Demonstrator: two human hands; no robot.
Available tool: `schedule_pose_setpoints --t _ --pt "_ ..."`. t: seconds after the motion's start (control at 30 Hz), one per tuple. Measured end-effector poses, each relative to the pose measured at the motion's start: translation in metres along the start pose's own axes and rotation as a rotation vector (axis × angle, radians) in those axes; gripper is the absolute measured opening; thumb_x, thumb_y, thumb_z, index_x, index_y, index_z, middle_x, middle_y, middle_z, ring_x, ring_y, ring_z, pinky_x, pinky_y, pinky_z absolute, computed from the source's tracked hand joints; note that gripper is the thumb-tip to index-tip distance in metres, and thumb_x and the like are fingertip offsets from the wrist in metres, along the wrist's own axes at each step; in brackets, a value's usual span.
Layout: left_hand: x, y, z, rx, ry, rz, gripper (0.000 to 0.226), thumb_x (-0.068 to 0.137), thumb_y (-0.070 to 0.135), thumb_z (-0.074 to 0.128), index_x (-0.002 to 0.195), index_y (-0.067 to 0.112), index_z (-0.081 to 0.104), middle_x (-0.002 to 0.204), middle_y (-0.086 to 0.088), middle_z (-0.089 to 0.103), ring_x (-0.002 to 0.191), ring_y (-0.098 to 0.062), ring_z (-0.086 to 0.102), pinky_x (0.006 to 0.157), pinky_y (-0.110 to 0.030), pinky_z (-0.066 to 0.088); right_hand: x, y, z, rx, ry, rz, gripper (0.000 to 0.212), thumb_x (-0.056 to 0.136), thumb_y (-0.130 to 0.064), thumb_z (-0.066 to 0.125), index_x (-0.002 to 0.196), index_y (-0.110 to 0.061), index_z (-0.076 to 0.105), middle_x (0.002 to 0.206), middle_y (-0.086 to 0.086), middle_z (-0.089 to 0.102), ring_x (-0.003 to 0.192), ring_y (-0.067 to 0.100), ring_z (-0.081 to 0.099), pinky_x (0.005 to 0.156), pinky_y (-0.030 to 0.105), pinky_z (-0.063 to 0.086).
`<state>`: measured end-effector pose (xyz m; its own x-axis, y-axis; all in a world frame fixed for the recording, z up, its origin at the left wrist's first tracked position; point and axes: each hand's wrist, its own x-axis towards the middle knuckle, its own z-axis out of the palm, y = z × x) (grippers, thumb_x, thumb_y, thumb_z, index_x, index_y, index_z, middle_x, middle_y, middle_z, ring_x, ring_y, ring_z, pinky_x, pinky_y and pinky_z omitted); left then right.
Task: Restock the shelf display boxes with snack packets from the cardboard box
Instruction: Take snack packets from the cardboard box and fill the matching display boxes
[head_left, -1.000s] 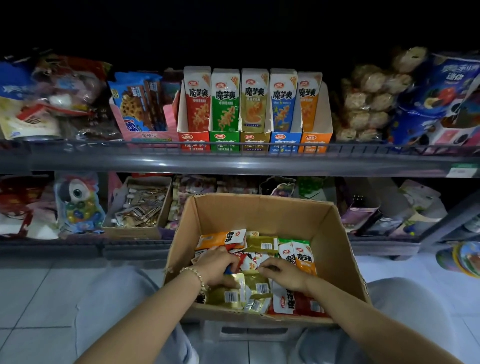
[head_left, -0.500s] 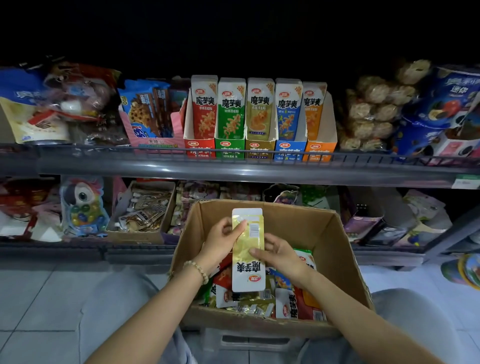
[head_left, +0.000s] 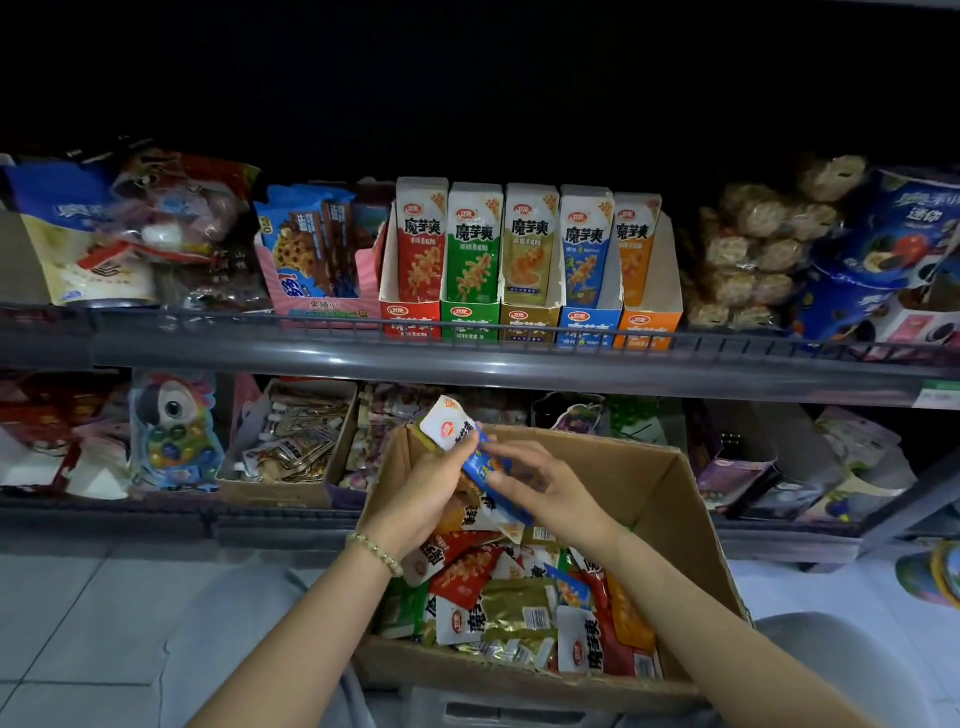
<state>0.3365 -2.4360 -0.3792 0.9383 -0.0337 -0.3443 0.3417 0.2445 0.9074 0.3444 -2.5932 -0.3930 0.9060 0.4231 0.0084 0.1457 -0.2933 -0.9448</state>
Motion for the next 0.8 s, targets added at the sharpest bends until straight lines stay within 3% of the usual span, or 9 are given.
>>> schedule_pose_setpoints --t 0.07,0.13,0.2,0.33,0.47,0.6,0.7,0.8 --pt "0.001 0.002 -0.002 -0.082 0.098 0.081 0.012 0.094 0.02 0.056 0.1 0.015 0.064 0.091 -0.002 0.073 0.083 -0.016 0.069 0.079 -0.033 0.055 0.002 0.003 0.0 0.031 0.086 0.038 0.047 0.075 -0.054 0.07 0.119 -0.043 0.057 0.124 -0.008 0.054 0.118 0.011 0.052 0.097 0.032 0.046" --pt "0.004 0.005 -0.005 -0.127 0.161 0.136 0.017 0.088 0.014 0.064 0.105 0.013 0.064 0.099 -0.004 0.072 0.086 -0.016 0.07 0.07 -0.029 0.057 0.004 0.004 -0.002 0.222 0.13 0.166 0.052 0.072 -0.041 0.077 0.117 -0.03 0.055 0.115 0.0 0.062 0.1 0.015 0.065 0.081 0.03 0.056" --pt "0.004 0.009 -0.005 -0.108 0.173 0.174 0.021 0.082 0.01 0.07 0.102 0.015 0.065 0.1 -0.001 0.072 0.087 -0.013 0.07 0.069 -0.026 0.057 0.006 0.002 -0.005 0.403 0.122 0.283 0.048 0.072 -0.022 0.078 0.112 -0.013 0.054 0.101 0.006 0.069 0.082 0.016 0.07 0.07 0.027 0.058" --pt "0.004 0.024 -0.007 -0.035 0.127 0.206 0.02 0.08 0.01 0.072 0.096 0.021 0.066 0.094 0.005 0.073 0.084 -0.009 0.07 0.072 -0.027 0.055 0.011 -0.006 -0.02 0.517 0.131 0.295 0.043 0.067 -0.016 0.079 0.105 -0.004 0.061 0.095 0.012 0.074 0.082 0.022 0.071 0.071 0.03 0.059" --pt "0.01 0.048 -0.01 0.171 0.004 0.226 0.023 0.078 0.013 0.075 0.098 0.019 0.066 0.098 0.002 0.073 0.082 -0.008 0.07 0.065 -0.021 0.054 0.019 -0.023 -0.044 0.342 0.059 0.182 0.034 0.072 -0.014 0.076 0.103 -0.008 0.063 0.101 0.013 0.071 0.089 0.024 0.07 0.078 0.031 0.058" --pt "0.02 0.07 0.002 0.447 -0.016 0.284 0.024 0.073 0.022 0.08 0.095 0.021 0.07 0.093 0.008 0.074 0.083 -0.005 0.07 0.069 -0.02 0.054 0.035 -0.04 -0.066 0.229 0.014 0.031 0.065 0.076 -0.002 0.073 0.132 -0.017 0.046 0.103 0.014 0.068 0.089 0.023 0.069 0.074 0.028 0.057" --pt "0.027 0.083 0.019 0.404 -0.033 0.315 0.017 0.076 0.025 0.077 0.091 0.024 0.069 0.089 0.009 0.074 0.079 -0.005 0.07 0.066 -0.017 0.053 0.044 -0.053 -0.081 0.233 -0.099 0.001 0.084 0.079 0.001 0.07 0.139 -0.043 0.03 0.111 0.011 0.068 0.094 0.03 0.069 0.069 0.033 0.057" --pt "0.034 0.093 0.033 0.294 -0.049 0.293 0.014 0.081 0.029 0.072 0.094 0.025 0.068 0.091 0.009 0.073 0.078 -0.002 0.07 0.06 -0.012 0.051 0.052 -0.061 -0.096 0.245 -0.028 -0.065 0.082 0.08 0.002 0.068 0.141 -0.039 0.031 0.12 0.008 0.065 0.097 0.027 0.069 0.071 0.037 0.059"
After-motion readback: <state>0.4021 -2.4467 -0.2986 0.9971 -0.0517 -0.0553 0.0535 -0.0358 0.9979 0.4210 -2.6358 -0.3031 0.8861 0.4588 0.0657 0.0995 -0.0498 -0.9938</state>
